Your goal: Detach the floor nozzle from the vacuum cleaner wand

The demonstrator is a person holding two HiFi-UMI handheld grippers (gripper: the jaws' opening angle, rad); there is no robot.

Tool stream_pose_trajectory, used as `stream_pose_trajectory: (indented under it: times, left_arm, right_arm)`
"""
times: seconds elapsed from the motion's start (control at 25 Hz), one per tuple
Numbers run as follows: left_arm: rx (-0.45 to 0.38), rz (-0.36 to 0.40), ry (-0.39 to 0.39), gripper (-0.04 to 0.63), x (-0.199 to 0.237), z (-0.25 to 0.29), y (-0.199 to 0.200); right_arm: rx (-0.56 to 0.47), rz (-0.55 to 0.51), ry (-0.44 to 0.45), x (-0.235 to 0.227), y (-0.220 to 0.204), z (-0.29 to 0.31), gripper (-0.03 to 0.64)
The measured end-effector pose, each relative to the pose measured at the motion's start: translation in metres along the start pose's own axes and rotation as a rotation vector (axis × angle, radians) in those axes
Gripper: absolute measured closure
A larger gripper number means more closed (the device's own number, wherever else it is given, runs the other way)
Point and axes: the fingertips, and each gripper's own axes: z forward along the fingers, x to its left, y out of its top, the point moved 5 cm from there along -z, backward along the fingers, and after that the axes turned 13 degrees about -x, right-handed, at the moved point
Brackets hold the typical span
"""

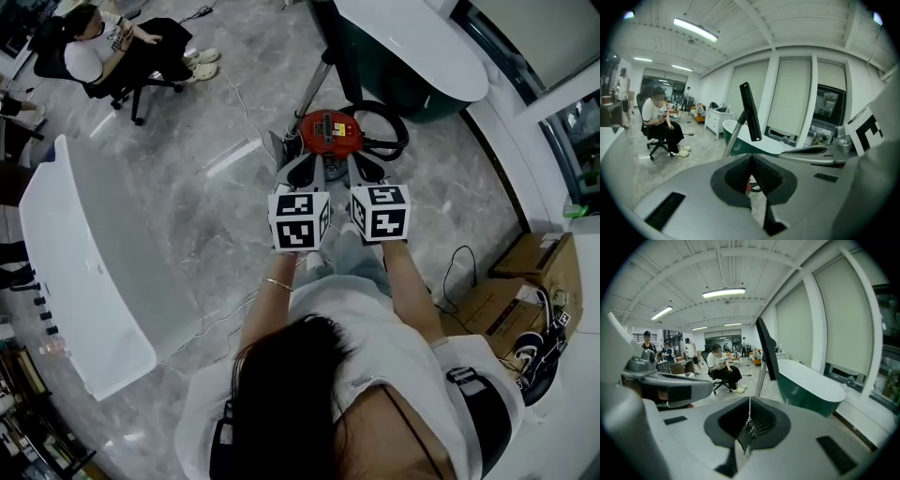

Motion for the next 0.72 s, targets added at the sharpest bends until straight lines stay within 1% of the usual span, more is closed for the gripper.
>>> stream_pose_trajectory:
  times: [0.48,0.72]
  left_arm:
    - [-0.007,0.017,0.010,0.594,0.004,0.012,0.006]
    - [-0.001,0.012,0.032,0.592,0.010,0.023,0.003]
  right_arm:
    - [-0.039,-0.005,0.010,-0.005,0.014,0.009,0.603]
    - [-0.070,0.000,0.016,-0.011,0.023,0.018,0.603]
